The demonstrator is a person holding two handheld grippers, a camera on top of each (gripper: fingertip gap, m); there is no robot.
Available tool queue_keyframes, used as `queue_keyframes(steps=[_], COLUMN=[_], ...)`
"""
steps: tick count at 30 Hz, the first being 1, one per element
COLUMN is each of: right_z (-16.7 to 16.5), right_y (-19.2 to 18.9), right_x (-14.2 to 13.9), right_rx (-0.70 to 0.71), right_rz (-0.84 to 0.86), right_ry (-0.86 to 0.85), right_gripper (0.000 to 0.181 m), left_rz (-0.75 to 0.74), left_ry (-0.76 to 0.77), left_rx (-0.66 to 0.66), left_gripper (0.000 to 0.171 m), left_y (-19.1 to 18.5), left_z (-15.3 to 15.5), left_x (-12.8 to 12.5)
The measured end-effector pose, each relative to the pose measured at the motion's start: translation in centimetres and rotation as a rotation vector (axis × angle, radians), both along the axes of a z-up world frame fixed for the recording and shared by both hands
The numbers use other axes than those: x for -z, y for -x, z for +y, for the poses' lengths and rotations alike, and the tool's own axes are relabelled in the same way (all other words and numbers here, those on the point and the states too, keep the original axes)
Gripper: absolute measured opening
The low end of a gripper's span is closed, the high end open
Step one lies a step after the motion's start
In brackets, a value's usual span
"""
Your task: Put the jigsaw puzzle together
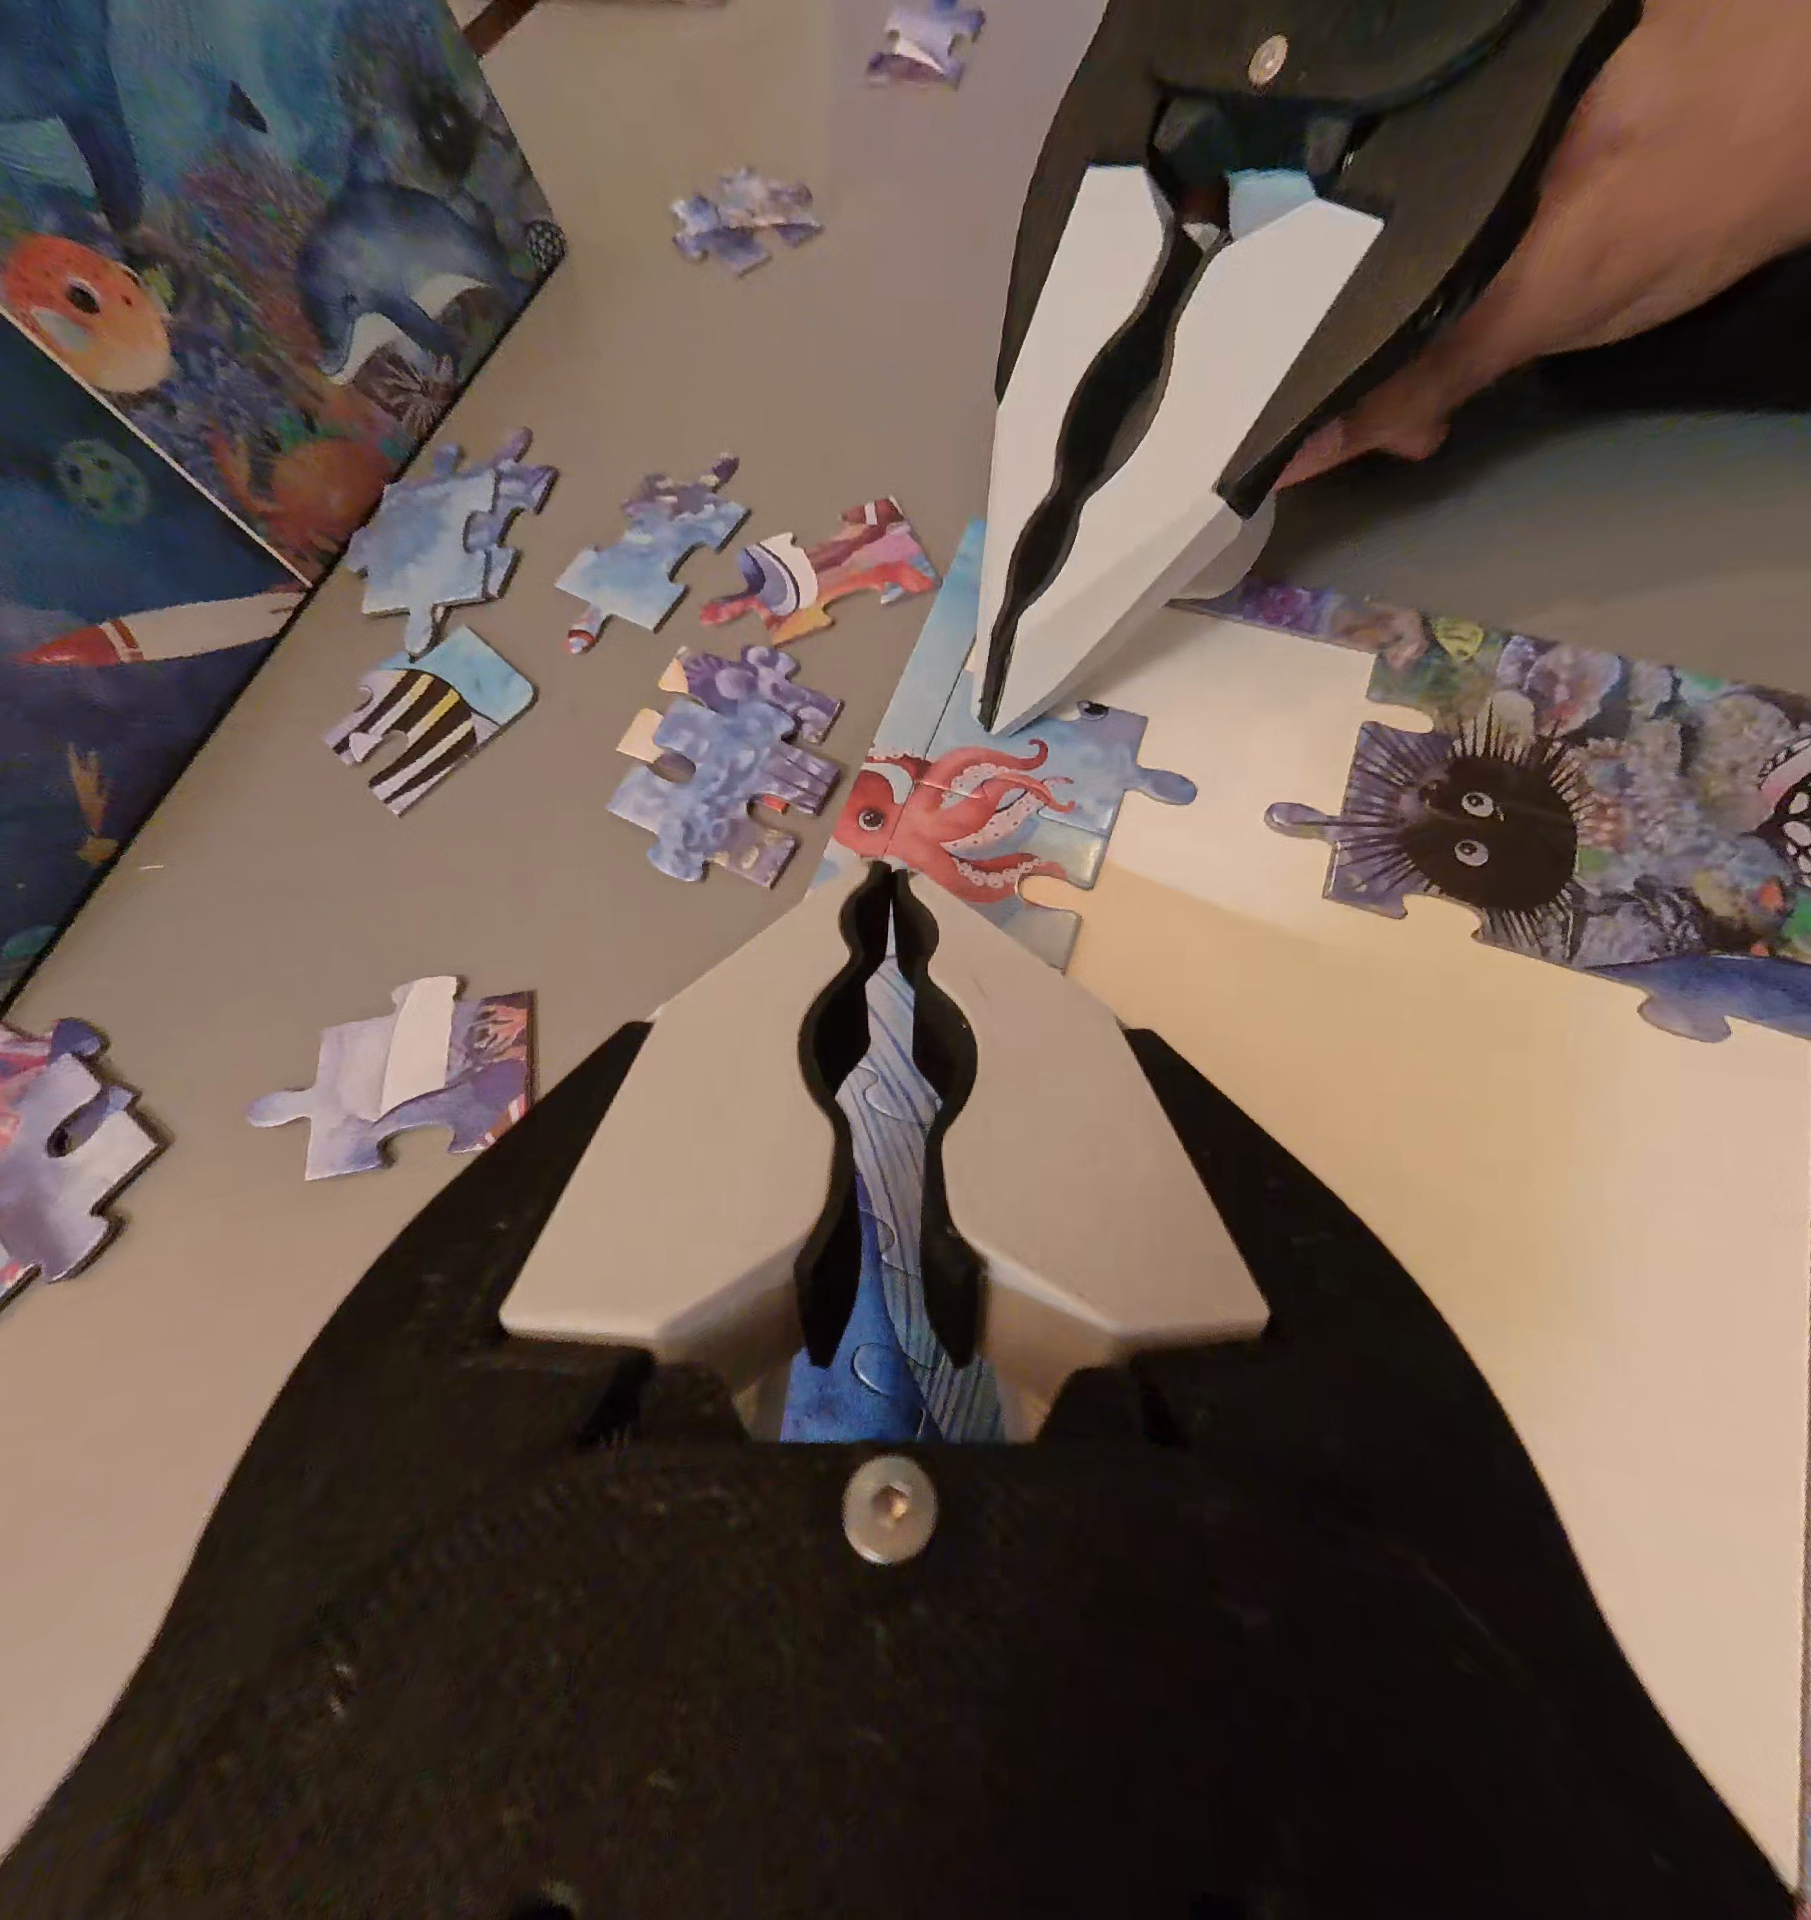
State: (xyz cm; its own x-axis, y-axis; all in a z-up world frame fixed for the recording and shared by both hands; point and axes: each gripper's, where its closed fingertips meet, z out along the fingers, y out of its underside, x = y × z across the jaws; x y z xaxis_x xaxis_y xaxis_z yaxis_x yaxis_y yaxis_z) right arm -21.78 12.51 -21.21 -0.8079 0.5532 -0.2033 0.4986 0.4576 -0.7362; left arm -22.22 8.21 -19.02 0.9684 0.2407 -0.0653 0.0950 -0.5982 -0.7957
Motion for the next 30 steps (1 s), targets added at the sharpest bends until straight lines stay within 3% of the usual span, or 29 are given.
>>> queue_keyframes(steps=[6,13,18,25,30], right_z=[0.3,0.1,0.5,0.4,1.2], right_y=[0.0,-0.5,0.0,0.1,0.6], right_x=[-0.3,-2.7,-0.2,0.0,-0.7], right_rx=[-0.013,-0.018,-0.009,0.024,0.034], right_rz=[0.075,0.091,0.146,0.112,0.178], right_ry=[-0.033,0.083,-0.128,-0.123,-0.103], right_gripper=[0.0,0.0,0.0,0.0,0.0], left_rz=[0.025,0.028,0.042,0.041,0.099], left_ry=[0.0,-0.037,0.057,0.109,0.019], left_rx=[-0.013,0.036,0.065,0.04,-0.038], left_gripper=[0.0,0.0,0.0,0.0,0.0], left_y=[0.2,-1.0,-2.2,-1.8,0.0], left_z=[-0.2,0.5,1.3,1.2,0.4], left_x=[-0.3,-1.2,0.3,1.4,-0.8])
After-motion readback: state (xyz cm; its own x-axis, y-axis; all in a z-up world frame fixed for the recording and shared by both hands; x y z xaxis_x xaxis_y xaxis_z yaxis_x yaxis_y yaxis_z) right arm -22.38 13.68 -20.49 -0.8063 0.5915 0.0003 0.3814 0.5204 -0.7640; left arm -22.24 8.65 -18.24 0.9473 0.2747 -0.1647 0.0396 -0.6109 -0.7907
